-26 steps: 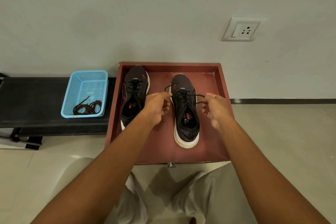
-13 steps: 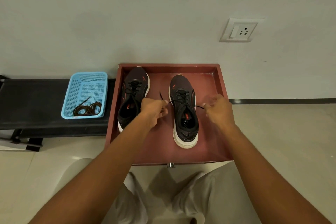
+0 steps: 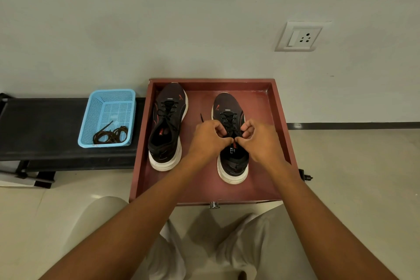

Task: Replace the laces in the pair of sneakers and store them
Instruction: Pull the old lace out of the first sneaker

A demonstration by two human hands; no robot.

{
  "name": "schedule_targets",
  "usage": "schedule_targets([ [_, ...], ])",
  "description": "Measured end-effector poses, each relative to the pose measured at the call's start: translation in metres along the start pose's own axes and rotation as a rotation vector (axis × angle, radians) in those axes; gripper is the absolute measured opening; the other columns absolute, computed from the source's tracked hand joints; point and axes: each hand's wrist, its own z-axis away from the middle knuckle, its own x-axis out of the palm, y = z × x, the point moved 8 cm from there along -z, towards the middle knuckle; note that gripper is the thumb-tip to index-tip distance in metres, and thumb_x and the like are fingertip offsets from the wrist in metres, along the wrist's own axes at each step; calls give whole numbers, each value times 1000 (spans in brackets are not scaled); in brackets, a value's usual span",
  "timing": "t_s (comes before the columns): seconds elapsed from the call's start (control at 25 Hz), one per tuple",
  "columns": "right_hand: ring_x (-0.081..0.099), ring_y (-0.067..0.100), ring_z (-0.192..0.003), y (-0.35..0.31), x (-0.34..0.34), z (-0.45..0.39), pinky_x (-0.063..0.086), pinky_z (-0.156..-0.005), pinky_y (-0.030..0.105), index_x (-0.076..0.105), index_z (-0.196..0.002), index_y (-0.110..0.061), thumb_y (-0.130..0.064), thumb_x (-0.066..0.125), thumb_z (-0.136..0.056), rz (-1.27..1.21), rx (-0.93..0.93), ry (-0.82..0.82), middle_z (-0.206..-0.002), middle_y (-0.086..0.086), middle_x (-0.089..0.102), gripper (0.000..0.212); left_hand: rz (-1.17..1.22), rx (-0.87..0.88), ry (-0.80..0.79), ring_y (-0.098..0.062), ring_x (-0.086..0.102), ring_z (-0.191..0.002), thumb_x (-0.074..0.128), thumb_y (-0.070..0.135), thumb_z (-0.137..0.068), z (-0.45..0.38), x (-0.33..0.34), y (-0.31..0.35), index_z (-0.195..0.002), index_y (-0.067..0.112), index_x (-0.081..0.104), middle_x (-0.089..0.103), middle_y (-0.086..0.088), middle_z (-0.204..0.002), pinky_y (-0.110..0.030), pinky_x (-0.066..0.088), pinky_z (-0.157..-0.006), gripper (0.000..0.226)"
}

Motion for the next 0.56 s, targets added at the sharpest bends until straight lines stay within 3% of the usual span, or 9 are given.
schedule_targets([
  [0.08,65,6,-70,0,-3,2,56,-68,24,67,-96,-23,-19,87,-80,-13,-2,34,-78,-9,66,27,-20,7,16,-6,64,-68,88,21,-72,2,-1,1,-79,18,72,68,8,-74,-22,53,-63,18],
  [0.24,66,6,-68,6,-9,4,59,-68,24,69,-90,-22,-15,86,-80,-68,27,97,-75,-9,67,21,-42,1,64,-5,62,-63,83,18,-74,7,-5,-1,-75,20,68,66,10,-70,-16,45,-56,15],
  [0.44,65,4,-65,21,-17,3,43,-54,6,75,-83,-16,-17,84,-82,-144,113,149,-73,-6,70,9,17,-60,139,-12,63,-61,80,13,-73,11,-16,-13,-68,17,64,65,6,-66,-29,54,-58,17],
  [0.56,72,15,-67,35,-20,4,57,-63,22,76,-81,-15,-16,82,-83,-229,179,143,-70,-1,73,7,67,-98,173,-18,66,-63,79,14,-73,14,-22,-22,-67,14,65,67,2,-64,-37,58,-62,15],
])
